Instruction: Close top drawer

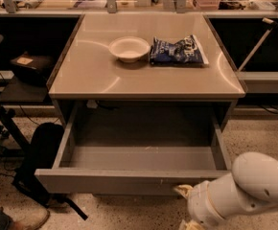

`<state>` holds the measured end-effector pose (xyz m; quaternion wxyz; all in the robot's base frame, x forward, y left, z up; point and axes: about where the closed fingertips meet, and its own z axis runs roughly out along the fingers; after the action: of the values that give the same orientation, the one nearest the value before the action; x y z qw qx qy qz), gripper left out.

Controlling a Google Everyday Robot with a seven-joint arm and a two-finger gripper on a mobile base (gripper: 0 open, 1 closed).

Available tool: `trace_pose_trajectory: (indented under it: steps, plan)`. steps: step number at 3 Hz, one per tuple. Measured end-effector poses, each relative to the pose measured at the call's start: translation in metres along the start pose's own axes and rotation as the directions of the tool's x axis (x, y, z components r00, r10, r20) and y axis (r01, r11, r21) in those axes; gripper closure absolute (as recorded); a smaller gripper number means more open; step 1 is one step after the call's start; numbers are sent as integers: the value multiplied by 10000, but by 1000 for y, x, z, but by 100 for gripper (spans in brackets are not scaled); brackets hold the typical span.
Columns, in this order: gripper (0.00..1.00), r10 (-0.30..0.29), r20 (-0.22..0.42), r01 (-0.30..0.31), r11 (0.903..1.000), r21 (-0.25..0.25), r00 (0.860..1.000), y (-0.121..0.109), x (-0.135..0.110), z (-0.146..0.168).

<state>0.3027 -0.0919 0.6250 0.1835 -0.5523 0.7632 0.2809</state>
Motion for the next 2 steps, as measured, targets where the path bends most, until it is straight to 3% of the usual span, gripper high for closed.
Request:
trace_pose_trajectory:
  steps: [2]
  plan:
    - [0, 418, 46, -416, 9987, -301, 9991, -47, -6, 20]
